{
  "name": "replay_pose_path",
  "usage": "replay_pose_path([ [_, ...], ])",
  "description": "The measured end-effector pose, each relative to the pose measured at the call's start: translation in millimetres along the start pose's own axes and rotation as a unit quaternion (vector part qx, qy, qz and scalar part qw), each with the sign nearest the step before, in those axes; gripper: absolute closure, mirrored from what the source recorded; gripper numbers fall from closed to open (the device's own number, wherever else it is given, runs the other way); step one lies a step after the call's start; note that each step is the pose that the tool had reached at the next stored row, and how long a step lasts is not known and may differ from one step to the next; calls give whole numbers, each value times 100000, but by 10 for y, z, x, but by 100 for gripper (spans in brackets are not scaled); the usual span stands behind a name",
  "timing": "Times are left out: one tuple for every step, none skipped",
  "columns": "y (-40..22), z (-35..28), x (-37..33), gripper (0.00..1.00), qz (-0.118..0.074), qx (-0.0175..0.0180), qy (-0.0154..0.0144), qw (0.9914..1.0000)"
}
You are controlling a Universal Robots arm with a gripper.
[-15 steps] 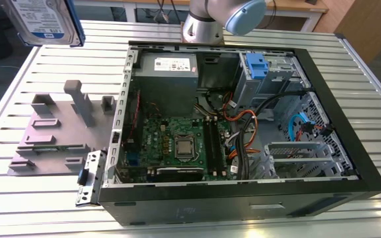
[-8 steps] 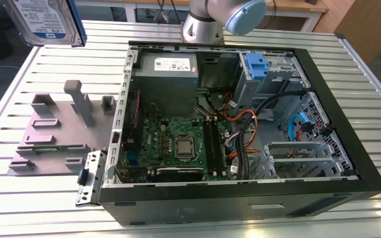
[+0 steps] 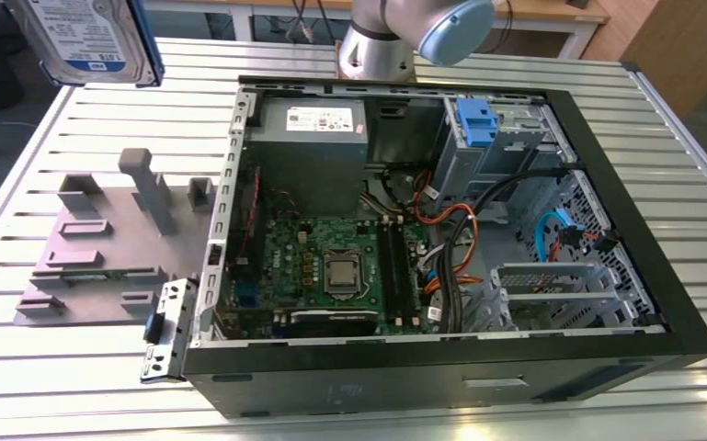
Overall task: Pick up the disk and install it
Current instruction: 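Pick up the disk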
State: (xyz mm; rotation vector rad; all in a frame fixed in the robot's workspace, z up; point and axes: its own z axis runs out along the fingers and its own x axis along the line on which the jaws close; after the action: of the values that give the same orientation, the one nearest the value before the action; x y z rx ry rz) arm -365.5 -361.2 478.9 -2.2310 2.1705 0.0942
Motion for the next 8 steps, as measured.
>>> replay_pose_path([
  [-4, 0, 0, 63, 1, -1, 1, 100000],
  [-8, -1, 0, 63, 0, -4, 0, 100000],
  [-12, 0, 0, 63, 2, 0, 1, 100000],
  [-16, -1, 0, 63, 1, -3, 1, 100000],
  [-20, -1, 1, 63, 0, -1, 1, 100000],
  [-24, -1, 1, 63, 1, -2, 1, 100000],
  [-28, -1, 1, 63, 2, -3, 2, 100000],
  [-31, -1, 1, 63, 2, -2, 0, 100000],
])
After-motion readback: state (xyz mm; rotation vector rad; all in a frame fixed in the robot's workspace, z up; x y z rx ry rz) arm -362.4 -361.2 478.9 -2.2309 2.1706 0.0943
